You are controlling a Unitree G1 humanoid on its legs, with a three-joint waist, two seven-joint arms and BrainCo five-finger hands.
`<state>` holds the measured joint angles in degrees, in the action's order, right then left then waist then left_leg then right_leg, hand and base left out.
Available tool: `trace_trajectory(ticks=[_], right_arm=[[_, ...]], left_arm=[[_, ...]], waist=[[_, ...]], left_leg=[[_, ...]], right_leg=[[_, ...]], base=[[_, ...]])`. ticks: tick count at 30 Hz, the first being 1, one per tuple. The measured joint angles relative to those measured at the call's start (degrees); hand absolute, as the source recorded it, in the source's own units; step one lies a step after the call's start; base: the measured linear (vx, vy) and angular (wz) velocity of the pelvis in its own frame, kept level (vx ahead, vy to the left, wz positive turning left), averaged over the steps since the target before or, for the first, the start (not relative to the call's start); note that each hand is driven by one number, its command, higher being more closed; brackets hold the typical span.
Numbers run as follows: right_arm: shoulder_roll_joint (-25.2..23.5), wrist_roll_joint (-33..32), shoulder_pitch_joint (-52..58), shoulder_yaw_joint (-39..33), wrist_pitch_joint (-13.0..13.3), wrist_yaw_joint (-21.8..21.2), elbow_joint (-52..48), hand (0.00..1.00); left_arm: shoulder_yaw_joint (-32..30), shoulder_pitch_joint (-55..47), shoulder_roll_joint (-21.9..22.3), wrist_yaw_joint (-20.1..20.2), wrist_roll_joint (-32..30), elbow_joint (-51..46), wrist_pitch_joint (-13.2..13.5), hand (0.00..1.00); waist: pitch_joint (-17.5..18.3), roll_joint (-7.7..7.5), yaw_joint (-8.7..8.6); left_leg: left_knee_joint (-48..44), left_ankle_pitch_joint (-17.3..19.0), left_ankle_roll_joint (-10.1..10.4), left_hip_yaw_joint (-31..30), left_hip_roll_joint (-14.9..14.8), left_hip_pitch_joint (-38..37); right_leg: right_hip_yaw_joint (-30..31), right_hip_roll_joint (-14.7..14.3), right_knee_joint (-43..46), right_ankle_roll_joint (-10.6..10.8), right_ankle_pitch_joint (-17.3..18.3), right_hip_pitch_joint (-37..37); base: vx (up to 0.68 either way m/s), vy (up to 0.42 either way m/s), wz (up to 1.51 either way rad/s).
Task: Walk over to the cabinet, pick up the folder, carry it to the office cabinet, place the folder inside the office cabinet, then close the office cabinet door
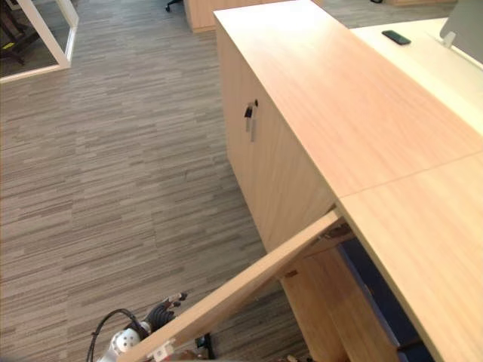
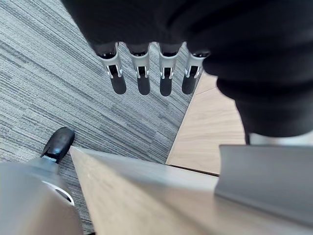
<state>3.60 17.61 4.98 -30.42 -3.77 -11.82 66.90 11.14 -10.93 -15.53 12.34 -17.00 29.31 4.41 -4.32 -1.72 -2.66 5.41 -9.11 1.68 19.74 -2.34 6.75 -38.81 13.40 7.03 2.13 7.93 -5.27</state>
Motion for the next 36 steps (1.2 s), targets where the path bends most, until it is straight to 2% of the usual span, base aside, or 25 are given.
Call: trace_trajectory(ticks=[2,4,5,6,7,8,9,12,16,21,23,24,25,27,28,29,30,31,32,33,34,36], right_arm=[[0.03,0.87,-0.05,-1.06,-0.02,-0.32,0.02,0.0],[0.11,1.27,-0.37,-2.08,-0.09,-0.5,0.25,0.0],[0.34,1.16,-0.95,-2.06,-0.3,-0.35,0.25,0.0],[0.3,0.35,-1.3,-2.01,-0.65,0.06,0.21,0.0],[0.49,-0.21,-1.29,-2.01,-0.69,0.31,0.17,0.0],[1.04,-0.97,-1.51,-2.05,-0.74,0.82,0.15,0.0],[1.03,-2.5,-1.49,-1.8,-0.5,1.95,-1.64,0.0],[-1.47,-3.97,-0.59,-0.29,-0.59,2.66,-5.2,0.0],[-2.61,-5.55,2.02,0.74,-0.67,3.54,-8.91,0.0],[-4.05,-7.54,5.59,0.77,-0.72,3.68,-12.66,0.0],[-4.66,-7.67,6.66,0.69,-0.77,3.66,-12.63,0.0],[-4.66,-7.82,6.88,0.23,-0.79,3.62,-12.51,0.0],[-4.11,-8.21,6.97,-0.27,-0.82,3.65,-12.18,0.0],[-4.42,-9.44,7.0,-3.24,-0.7,3.51,-10.81,0.0],[-4.46,-9.63,6.75,-6.06,-0.91,3.62,-8.48,0.0],[-4.42,-9.6,6.85,-6.73,-1.12,3.86,-6.09,0.0],[-4.45,-9.62,6.64,-6.63,-1.19,4.02,-5.16,0.0],[-4.45,-9.59,5.34,-6.34,-1.31,4.14,-3.51,0.0],[-4.32,-9.59,3.75,-5.75,-1.31,4.28,-2.67,0.0],[-3.82,-9.38,3.33,-5.5,-1.27,4.28,-2.45,0.0],[-2.63,-9.58,3.03,-5.47,-1.14,4.58,-1.98,0.0],[-2.01,-9.73,3.72,-5.48,-1.13,5.21,-1.78,0.0]], left_arm=[[0.02,-0.34,0.0,0.03,0.6,0.0,-0.12,0.0],[-0.32,-0.44,-0.03,0.03,1.2,-0.1,-0.38,0.0],[-2.32,-0.21,0.14,-0.5,1.99,-1.4,-0.7,0.0],[-3.43,0.14,-0.11,-1.3,2.26,-1.98,-0.73,0.0],[-4.06,0.65,-0.14,-1.78,2.45,-1.97,-0.84,0.0],[-4.12,0.69,-0.15,-2.09,2.74,-2.31,-0.84,0.0],[-4.05,0.83,-0.39,-2.16,3.29,-2.67,-1.0,0.0],[-3.95,-0.25,-0.39,-2.64,3.73,-4.55,-1.55,0.0],[-2.88,-1.84,-0.45,-2.7,4.28,-8.07,-2.33,0.0],[-2.8,-1.57,-0.65,-2.74,4.81,-10.95,-2.84,0.0],[-2.39,-1.54,-0.78,-2.69,4.79,-14.73,-2.92,0.0],[-1.52,-1.43,0.17,-2.62,4.9,-16.74,-2.9,0.0],[-0.83,-1.6,1.35,-2.01,5.49,-16.9,-2.77,0.0],[0.98,-1.93,2.72,-0.9,6.29,-14.88,-2.69,0.0],[2.89,-1.68,3.23,0.11,6.69,-13.52,-2.65,0.0],[4.47,-2.4,3.47,0.85,7.01,-12.94,-2.53,0.0],[4.98,-2.86,3.55,1.12,7.1,-12.89,-2.5,0.0],[4.89,-2.65,3.74,1.17,8.05,-12.11,-2.43,0.0],[4.23,-1.95,3.78,1.17,8.54,-10.89,-2.36,0.0],[4.09,-1.75,3.64,1.17,8.63,-10.27,-2.34,0.0],[4.02,-1.7,3.7,1.16,8.93,-8.63,-2.34,0.0],[4.71,-1.63,3.97,1.15,9.24,-6.98,-2.35,0.0]], waist=[[0.02,-0.02,0.06],[-0.22,-0.4,-0.04],[-0.65,-0.53,-0.06],[-1.12,-0.97,0.6],[-1.26,-1.2,1.2],[-1.23,-0.47,2.5],[-1.96,0.39,2.47],[-2.07,-0.5,2.51],[-1.96,-0.54,2.58],[-1.78,-0.69,2.48],[-0.91,-1.98,2.32],[-0.53,-1.43,2.31],[0.53,0.37,2.78],[2.02,0.59,1.74],[2.83,-0.26,1.57],[4.16,-1.51,1.69],[4.42,-2.09,1.65],[4.4,-2.86,1.66],[4.76,-3.2,2.35],[4.81,-2.92,2.48],[4.96,-1.85,2.39],[5.13,-0.67,1.59]], left_leg=[[-0.57,0.33,-0.21,0.37,-0.07,-0.03],[-9.15,4.14,-0.91,-0.27,-1.08,4.04],[-18.31,6.19,-1.96,-5.43,-2.62,8.9],[-23.67,7.42,-1.55,-9.04,-2.88,11.55],[-25.27,9.96,-0.44,-12.83,-2.43,12.26],[-23.26,11.84,0.37,-18.92,-1.8,10.84],[-22.16,12.25,2.89,-20.57,-2.42,8.18],[-21.34,12.67,2.19,-14.92,-3.0,5.95],[-19.52,13.31,1.05,-7.52,-2.72,3.38],[-18.35,12.81,0.28,-2.96,-2.89,1.3],[-17.78,11.77,0.32,-2.43,-1.94,1.39],[-20.64,13.36,0.22,-3.42,-2.09,2.54],[-17.4,12.95,-1.71,-3.95,-3.07,2.08],[-12.29,10.34,-1.87,-1.38,-3.98,0.87],[-10.48,9.34,-1.33,-0.96,-3.64,0.11],[-8.86,8.92,-0.7,-0.6,-2.85,0.04],[-8.05,8.64,-0.3,-0.39,-2.31,0.06],[-6.57,8.2,0.31,-0.18,-1.3,0.54],[-5.27,7.22,0.91,-0.35,-0.27,1.21],[-4.77,6.31,0.87,-0.78,0.04,1.34],[-3.53,4.67,0.6,-1.95,-0.13,1.05],[-2.41,3.28,1.19,-3.54,-1.01,-0.13]], right_leg=[[0.26,0.17,0.1,0.05,-0.03,0.14],[1.38,0.62,0.36,0.26,-0.8,1.19],[2.6,0.49,0.24,0.99,-2.18,2.03],[4.7,0.39,-0.26,1.67,-3.34,2.07],[6.33,0.41,-0.75,1.94,-3.84,1.98],[8.3,-0.07,-0.65,2.07,-3.92,2.21],[10.93,-0.85,-1.17,2.75,-4.19,1.94],[14.31,0.53,-0.83,3.92,-7.28,4.08],[18.9,2.51,-0.66,4.9,-10.17,7.42],[17.55,3.34,-1.09,4.69,-11.6,8.45],[15.17,3.91,-1.17,2.14,-9.41,9.53],[11.04,4.23,-1.58,-1.39,-7.22,9.97],[8.88,3.43,-1.69,-4.3,-5.69,9.81],[9.63,5.14,8.53,-3.65,-5.37,12.25],[9.78,6.28,13.74,-2.52,-4.64,11.94],[10.86,6.22,12.87,-0.88,-4.17,10.8],[10.9,5.93,11.1,-0.21,-4.38,10.1],[10.91,4.56,6.29,1.81,-6.11,9.4],[10.99,3.42,0.72,2.56,-6.47,9.24],[11.47,2.84,-1.85,3.99,-6.93,8.9],[12.57,1.38,-4.7,5.85,-8.35,8.26],[12.75,-0.41,-5.44,5.47,-8.31,7.69]], base=[[0.02,-0.011,-0.09],[-0.02,-0.024,-0.19],[-0.06,-0.037,-0.36],[-0.06,-0.013,-0.48],[-0.04,0.049,-0.85],[-0.06,0.122,-1.15],[-0.05,0.102,-1.18],[-0.11,0.136,-1.01],[-0.15,0.107,-0.94],[-0.17,0.029,-0.48],[-0.08,0.012,-0.27],[0.04,0.066,-0.52],[0.04,0.072,-0.67],[0.01,0.063,-0.37],[0.02,0.025,-0.16],[0.03,0.004,-0.24],[0.01,-0.048,-0.39],[-0.01,-0.095,-0.6],[-0.03,-0.102,-0.69],[-0.06,-0.108,-0.78],[-0.06,-0.116,-0.53],[-0.05,-0.126,-0.24]])
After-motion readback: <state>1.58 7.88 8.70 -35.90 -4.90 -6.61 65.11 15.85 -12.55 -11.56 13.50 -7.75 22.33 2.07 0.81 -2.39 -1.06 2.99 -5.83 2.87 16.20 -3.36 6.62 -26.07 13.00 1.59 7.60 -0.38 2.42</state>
